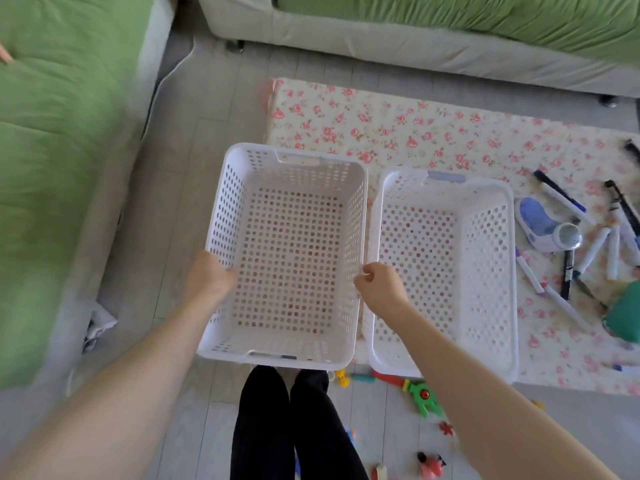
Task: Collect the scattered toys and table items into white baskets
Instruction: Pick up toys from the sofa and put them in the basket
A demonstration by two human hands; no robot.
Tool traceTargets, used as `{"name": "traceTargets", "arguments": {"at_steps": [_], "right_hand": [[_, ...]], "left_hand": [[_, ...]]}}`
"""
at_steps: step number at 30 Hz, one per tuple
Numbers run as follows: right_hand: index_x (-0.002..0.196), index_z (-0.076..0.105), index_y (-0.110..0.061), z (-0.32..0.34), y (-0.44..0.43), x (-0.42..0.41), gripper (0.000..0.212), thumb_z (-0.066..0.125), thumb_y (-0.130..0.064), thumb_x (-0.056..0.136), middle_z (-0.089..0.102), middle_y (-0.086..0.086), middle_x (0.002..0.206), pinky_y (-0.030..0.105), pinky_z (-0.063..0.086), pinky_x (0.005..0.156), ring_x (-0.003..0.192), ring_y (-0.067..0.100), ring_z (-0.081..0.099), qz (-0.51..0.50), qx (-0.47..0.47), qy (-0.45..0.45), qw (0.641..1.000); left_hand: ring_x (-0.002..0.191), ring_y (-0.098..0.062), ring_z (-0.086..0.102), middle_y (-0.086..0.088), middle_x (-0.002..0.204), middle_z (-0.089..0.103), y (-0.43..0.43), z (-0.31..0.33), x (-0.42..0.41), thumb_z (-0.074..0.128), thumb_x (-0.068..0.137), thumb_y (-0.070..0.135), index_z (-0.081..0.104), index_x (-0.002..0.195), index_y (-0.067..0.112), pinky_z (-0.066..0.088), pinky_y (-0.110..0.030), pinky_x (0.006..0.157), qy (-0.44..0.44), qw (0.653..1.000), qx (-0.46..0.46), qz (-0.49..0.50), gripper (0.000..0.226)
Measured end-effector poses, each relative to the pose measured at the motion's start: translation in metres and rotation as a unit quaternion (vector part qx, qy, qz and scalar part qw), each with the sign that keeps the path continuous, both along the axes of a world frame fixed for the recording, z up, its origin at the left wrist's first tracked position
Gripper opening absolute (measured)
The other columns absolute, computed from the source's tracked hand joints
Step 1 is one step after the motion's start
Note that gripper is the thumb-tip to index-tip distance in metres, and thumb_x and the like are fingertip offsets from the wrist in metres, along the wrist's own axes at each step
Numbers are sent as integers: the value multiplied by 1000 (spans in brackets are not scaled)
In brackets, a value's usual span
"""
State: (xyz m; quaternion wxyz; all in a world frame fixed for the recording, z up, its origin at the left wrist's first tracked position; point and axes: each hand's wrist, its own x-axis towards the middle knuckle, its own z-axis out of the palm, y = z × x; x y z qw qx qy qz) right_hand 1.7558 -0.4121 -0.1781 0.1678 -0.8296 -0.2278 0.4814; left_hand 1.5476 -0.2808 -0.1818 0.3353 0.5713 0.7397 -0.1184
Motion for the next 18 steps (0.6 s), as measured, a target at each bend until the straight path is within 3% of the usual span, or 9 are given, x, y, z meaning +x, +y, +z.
{"name": "traceTargets", "arguments": {"at_steps": [2,3,6,9,12,15,18], "right_hand": [[128,50,-3,1,3,1,38,48,-10,91,60,9,97,17,37,48,59,10,48,-29,-1,10,1000],[128,50,-5,4,5,0,40,52,-10,89,60,6,96,17,41,49,59,10,50,-49,2,16,999],[120,57,-6,19,15,2,38,62,-5,82,60,0,82,27,53,67,64,11,56,-113,23,36,993],[104,59,-11,45,38,-2,28,67,-4,78,60,2,83,37,52,79,71,16,58,-110,46,41,992],[80,53,-19,82,70,-22,24,69,-2,75,60,2,82,36,52,72,70,17,58,-79,90,34,992],[82,51,-21,112,95,-46,28,67,1,73,61,2,83,35,52,67,72,20,60,-45,124,10,991],[82,53,-22,134,118,-78,29,61,5,73,62,2,84,32,50,60,73,20,59,-12,140,-16,990]], "left_hand": [[68,-26,51,-21,95,59,4,-1,-3,53,89,6,44,120,-8,40,-32,55,-13,1000,12,14,36],[73,-28,55,-22,98,59,6,2,-7,51,89,4,45,120,-8,42,-34,57,-20,999,19,19,34],[100,-35,57,-23,120,54,11,15,-16,53,90,9,37,131,-6,46,-39,74,-36,999,27,11,47],[89,-32,59,-23,114,57,19,37,-32,54,89,11,37,133,-6,44,-35,65,-74,996,36,35,50],[87,-31,60,-21,113,58,28,69,-62,51,88,8,40,131,-5,48,-39,64,-116,989,63,73,46],[71,-16,52,-3,88,52,32,95,-94,47,84,1,42,125,4,39,-32,48,-158,974,111,116,41],[60,-15,46,0,77,48,38,120,-135,46,81,-1,45,115,7,35,-28,48,-167,963,150,150,35]]}}
